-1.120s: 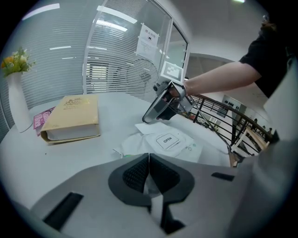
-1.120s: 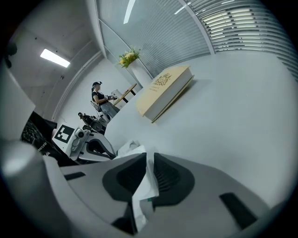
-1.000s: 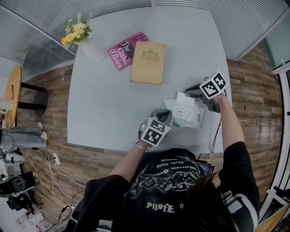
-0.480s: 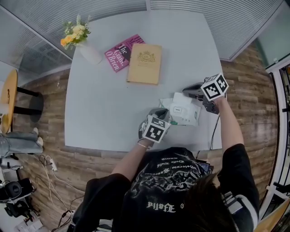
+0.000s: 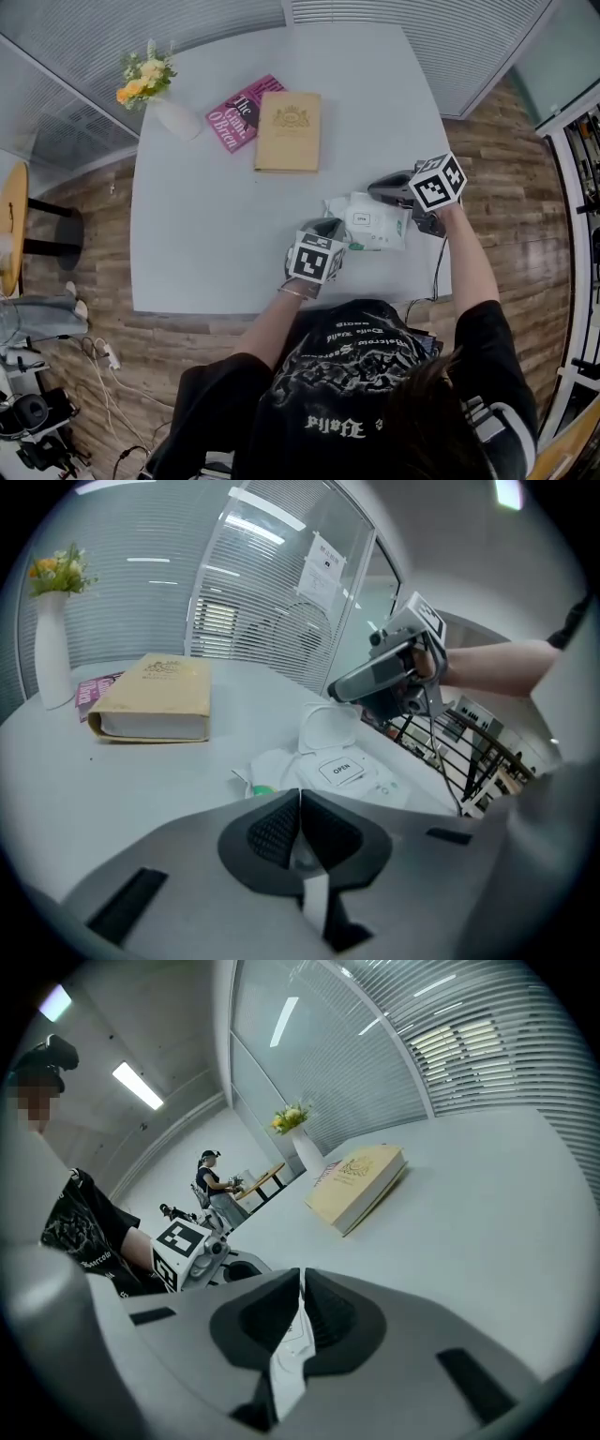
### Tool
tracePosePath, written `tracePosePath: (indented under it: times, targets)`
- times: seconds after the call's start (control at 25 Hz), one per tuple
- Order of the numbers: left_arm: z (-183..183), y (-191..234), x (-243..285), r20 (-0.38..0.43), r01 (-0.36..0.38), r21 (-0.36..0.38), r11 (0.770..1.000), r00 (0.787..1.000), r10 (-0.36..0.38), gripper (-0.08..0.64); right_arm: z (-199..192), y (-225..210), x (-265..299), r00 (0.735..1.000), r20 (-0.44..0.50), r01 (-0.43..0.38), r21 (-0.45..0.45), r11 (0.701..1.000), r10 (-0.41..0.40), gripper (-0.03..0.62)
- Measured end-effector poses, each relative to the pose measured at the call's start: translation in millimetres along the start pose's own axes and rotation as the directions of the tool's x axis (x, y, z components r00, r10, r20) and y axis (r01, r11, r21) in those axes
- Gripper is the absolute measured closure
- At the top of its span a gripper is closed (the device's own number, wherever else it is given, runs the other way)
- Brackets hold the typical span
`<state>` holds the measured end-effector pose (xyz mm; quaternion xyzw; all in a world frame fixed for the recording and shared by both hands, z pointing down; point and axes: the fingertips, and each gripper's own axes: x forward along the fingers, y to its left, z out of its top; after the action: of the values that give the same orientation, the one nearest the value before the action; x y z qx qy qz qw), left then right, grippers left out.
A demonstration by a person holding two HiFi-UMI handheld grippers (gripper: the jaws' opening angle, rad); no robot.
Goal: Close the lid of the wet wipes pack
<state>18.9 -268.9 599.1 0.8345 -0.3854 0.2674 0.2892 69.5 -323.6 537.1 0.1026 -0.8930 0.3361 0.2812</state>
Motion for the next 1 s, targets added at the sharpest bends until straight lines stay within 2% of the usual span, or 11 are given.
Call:
tracePosePath:
  times: [0.12,0.4,0.64,0.88,1.0]
  targets:
    - [0.5,-0.2,0.1,0.024,0.027,-0.019,0.999,0.999,-0.027,0.551,-3.5,5.8,-0.6,1.0,0.024,-0.001,0.014,1.0,0.0,0.575]
    - [0.9,0.1,-1.0,0.032,0.025,-0.025,0.999,0.999,-0.025,0.551,-13.0,23.7,0.4,0.998,0.055,-0.004,0.0,1.0,0.004,0.572]
    - [0.7,-1.6,-2.1,0.03,0.032,-0.008,0.999,0.999,-0.031,0.551,-20.3,30.7,1.4,0.995,0.098,0.008,0.041,0.999,-0.012,0.57]
    - [0.9,-2.5,-2.3,0.034,0.023,0.008,1.0,0.999,-0.023,0.551,-27.0,33.1,0.3,0.99,0.123,0.064,0.027,0.998,-0.067,0.563]
    - [0.3,-2.9,-3.1,0.034,0.019,0.02,1.0,0.999,-0.02,0.551,-32.1,39.5,5.7,0.991,0.104,0.09,-0.001,0.996,-0.089,0.563]
